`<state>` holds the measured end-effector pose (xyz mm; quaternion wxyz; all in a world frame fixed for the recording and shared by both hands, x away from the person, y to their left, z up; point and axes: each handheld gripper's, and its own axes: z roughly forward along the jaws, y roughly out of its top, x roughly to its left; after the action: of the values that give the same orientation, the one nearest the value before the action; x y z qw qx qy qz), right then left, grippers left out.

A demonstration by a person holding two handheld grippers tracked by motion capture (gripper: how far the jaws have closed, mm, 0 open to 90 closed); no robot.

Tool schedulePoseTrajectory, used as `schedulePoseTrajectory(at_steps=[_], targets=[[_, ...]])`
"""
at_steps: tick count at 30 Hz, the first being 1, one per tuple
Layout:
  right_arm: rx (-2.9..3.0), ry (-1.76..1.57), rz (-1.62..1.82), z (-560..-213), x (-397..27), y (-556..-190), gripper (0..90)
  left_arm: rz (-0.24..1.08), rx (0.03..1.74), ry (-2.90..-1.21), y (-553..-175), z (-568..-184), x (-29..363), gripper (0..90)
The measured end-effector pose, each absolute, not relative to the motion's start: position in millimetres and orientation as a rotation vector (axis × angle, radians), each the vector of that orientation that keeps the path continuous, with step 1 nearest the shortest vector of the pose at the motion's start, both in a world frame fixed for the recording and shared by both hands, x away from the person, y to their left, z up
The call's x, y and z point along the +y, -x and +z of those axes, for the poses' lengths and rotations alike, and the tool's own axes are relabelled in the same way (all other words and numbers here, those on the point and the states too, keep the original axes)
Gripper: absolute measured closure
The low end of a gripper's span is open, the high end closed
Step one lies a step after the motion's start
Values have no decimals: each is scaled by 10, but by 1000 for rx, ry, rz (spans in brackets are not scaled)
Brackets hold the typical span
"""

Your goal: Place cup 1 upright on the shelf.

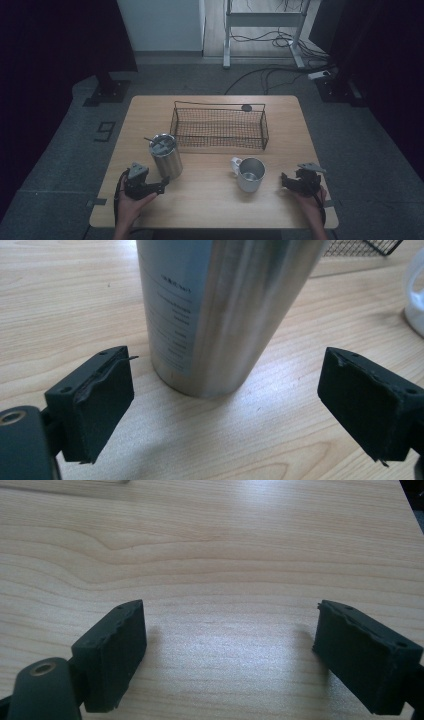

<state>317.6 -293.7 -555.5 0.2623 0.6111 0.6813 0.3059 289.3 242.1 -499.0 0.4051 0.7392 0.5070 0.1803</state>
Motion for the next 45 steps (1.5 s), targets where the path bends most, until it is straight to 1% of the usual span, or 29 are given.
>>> schedulePoseTrajectory(at_steps=[7,12,20,27,45], targets=[[1845,-1652,826,-5555,-2935,-3184,130,440,1252,-1891,-2929,-4920,2409,41],[1841,-1654,825,-5555,-2933,-3172,132,442,1245,-1855,-2902,-4833,2456,24],[1842,-1655,825,-5555,-2933,-3175,131,456,1232,-1790,-2934,-4707,2548,21],[1840,-1657,824,-5555,-2933,-3175,131,461,1206,-1788,-3029,-4638,2524,17],[1840,-1657,824,-5554,-2934,-3175,131,463,1199,-1799,-3241,-4635,2383,6]])
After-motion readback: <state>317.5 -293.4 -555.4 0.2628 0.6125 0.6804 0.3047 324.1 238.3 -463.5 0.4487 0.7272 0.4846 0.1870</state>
